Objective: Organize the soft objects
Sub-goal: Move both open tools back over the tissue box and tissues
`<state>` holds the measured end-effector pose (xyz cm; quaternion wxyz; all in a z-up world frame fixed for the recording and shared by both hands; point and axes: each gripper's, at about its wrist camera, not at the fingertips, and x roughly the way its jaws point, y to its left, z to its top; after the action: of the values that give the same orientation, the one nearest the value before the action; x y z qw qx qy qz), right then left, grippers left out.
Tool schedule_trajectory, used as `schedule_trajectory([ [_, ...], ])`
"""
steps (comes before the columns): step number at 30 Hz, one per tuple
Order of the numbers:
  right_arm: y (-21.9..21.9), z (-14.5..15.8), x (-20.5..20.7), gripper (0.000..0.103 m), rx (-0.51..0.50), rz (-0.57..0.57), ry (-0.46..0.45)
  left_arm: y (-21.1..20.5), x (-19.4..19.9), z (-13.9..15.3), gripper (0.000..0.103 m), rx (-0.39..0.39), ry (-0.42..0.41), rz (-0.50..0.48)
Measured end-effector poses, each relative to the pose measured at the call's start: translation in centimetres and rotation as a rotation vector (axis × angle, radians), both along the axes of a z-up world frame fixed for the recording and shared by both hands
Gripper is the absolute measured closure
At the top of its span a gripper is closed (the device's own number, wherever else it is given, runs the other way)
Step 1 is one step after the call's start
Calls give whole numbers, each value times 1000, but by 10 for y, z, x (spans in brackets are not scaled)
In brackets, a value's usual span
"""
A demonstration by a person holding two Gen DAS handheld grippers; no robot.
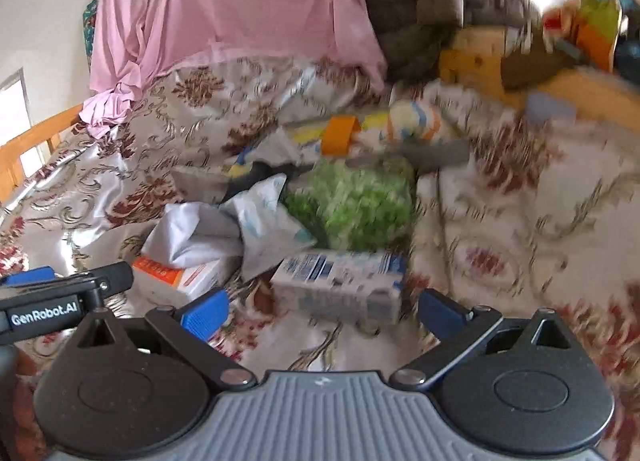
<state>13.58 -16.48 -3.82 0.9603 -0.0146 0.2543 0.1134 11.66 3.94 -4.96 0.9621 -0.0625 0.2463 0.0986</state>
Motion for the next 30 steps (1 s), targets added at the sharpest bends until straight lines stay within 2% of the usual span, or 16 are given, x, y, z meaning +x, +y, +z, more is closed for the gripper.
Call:
schedule_trajectory([
  [2,5,3,-3,0,-43,7,-29,2,-2,1,1,-26,-28,-6],
  [6,6,4,-4,0,-48,15,-44,5,-1,4,1,-66,-51,2],
  [13,1,-1,8,0,-11,4,31,6,6,2,1,-2,-41,44],
  [15,2,0,10,0,-8,14,33,9,8,2,1,-6,-33,44],
  [17,2,4,11,0,-16,29,7,11,9,3,1,-13,-31,49],
  [22,1,14,17,0,-44,18,-95,8,17,9,1,55,-24,36],
  [26,-2,15,30,0,-11,32,-89,10,22,16,1,36,-20,5],
  [30,1,14,38,0,-49,70,-107,11,27,20,1,44,-10,3],
])
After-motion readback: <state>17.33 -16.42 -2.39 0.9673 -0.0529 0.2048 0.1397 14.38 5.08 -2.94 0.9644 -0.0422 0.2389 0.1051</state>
